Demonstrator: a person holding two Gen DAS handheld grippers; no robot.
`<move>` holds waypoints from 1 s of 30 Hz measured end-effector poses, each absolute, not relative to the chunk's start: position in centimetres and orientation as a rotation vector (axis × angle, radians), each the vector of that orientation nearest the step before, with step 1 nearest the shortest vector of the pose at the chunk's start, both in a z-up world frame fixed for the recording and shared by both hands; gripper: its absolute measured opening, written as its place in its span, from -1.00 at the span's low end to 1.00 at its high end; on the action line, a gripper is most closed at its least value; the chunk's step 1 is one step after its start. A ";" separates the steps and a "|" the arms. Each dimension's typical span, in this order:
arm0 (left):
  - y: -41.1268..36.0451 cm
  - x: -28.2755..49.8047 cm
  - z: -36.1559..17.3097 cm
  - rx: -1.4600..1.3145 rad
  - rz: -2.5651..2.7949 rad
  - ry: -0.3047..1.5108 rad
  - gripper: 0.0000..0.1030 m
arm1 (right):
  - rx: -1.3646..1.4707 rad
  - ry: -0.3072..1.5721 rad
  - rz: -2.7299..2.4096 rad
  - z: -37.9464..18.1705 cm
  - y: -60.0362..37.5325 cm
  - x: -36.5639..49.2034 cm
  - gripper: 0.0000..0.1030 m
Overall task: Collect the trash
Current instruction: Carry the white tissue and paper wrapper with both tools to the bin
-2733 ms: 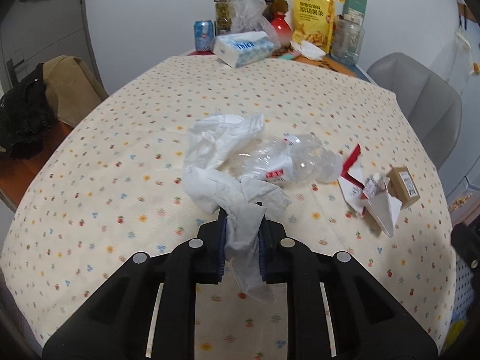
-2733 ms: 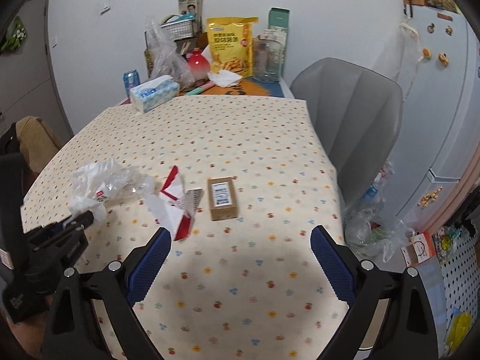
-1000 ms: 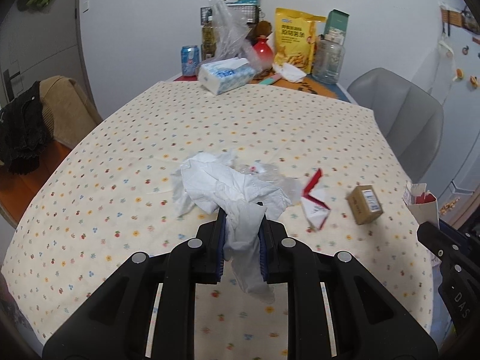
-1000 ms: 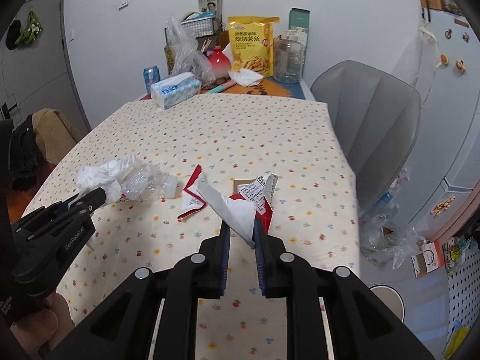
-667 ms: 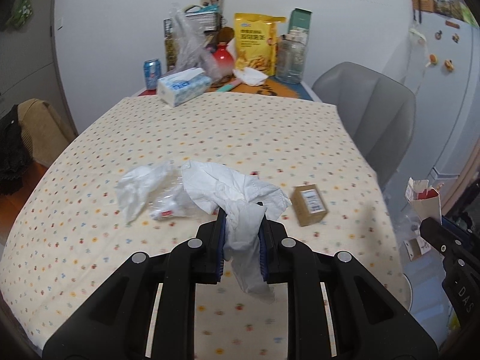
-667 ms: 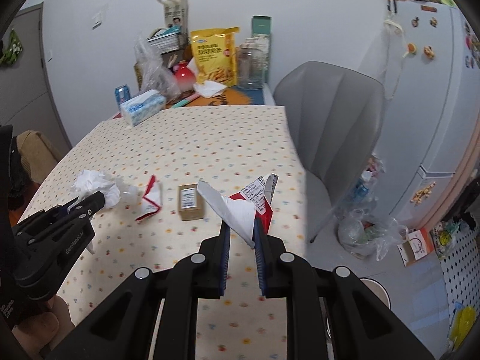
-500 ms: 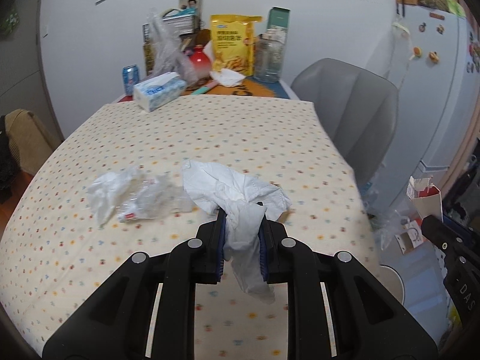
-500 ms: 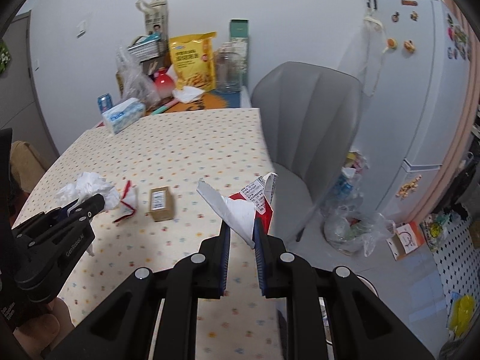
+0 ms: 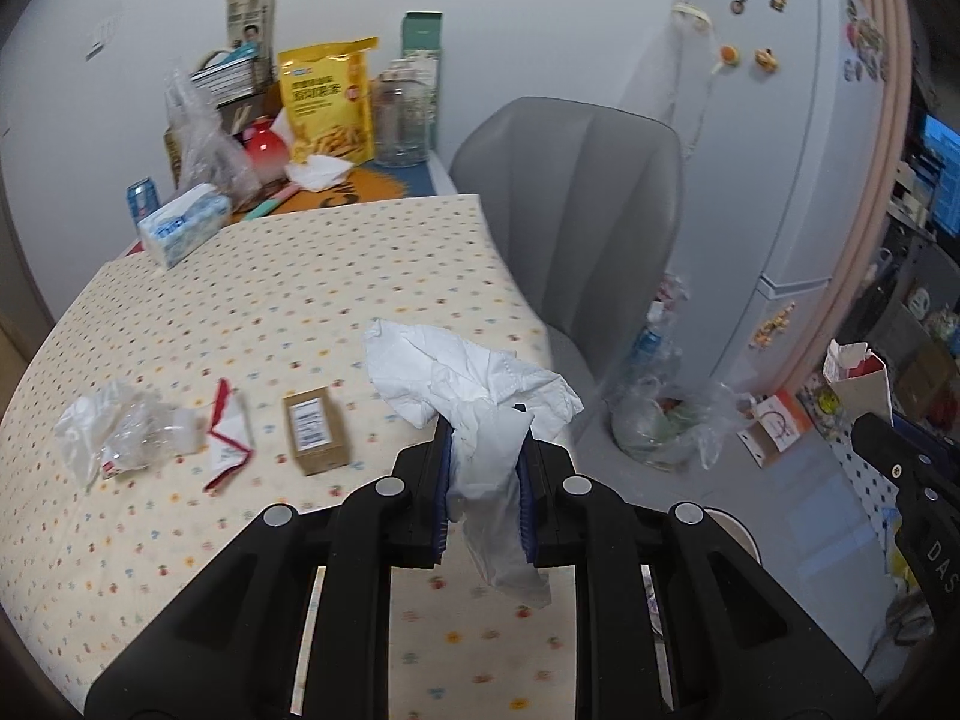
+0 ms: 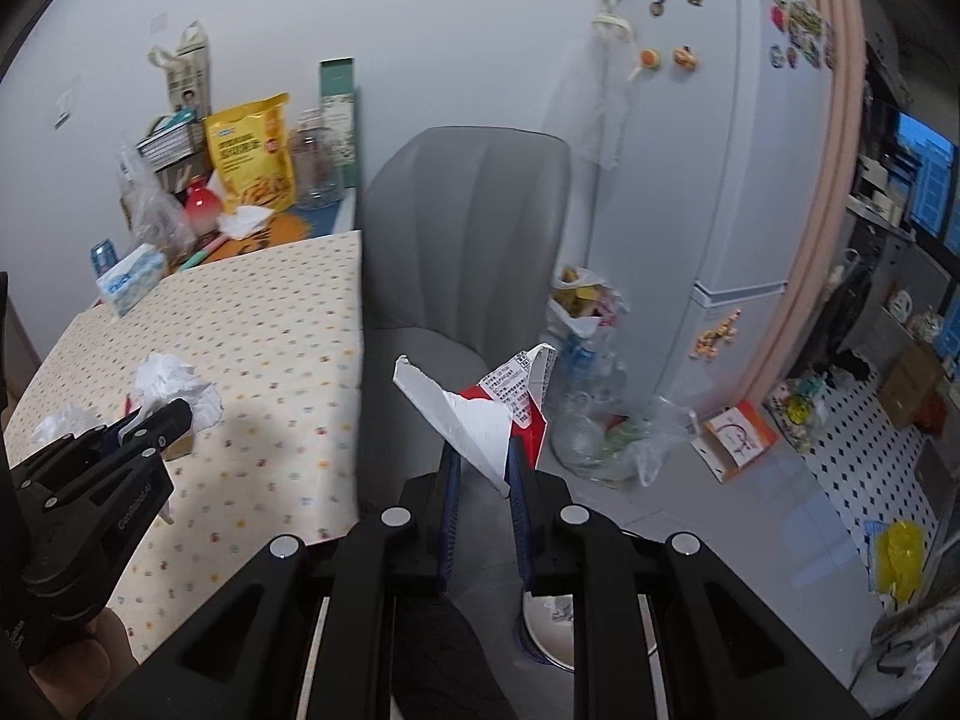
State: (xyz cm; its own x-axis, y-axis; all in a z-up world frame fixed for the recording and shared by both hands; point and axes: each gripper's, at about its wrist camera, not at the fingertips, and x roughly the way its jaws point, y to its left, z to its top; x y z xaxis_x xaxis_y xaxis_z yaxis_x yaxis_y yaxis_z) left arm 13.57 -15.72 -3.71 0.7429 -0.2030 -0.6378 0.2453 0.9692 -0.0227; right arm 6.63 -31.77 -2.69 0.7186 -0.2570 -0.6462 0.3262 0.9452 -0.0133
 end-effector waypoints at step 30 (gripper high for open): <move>-34.0 13.4 -8.8 0.312 -0.439 0.793 -0.65 | 0.366 0.809 -0.515 -11.4 -49.2 3.7 -0.66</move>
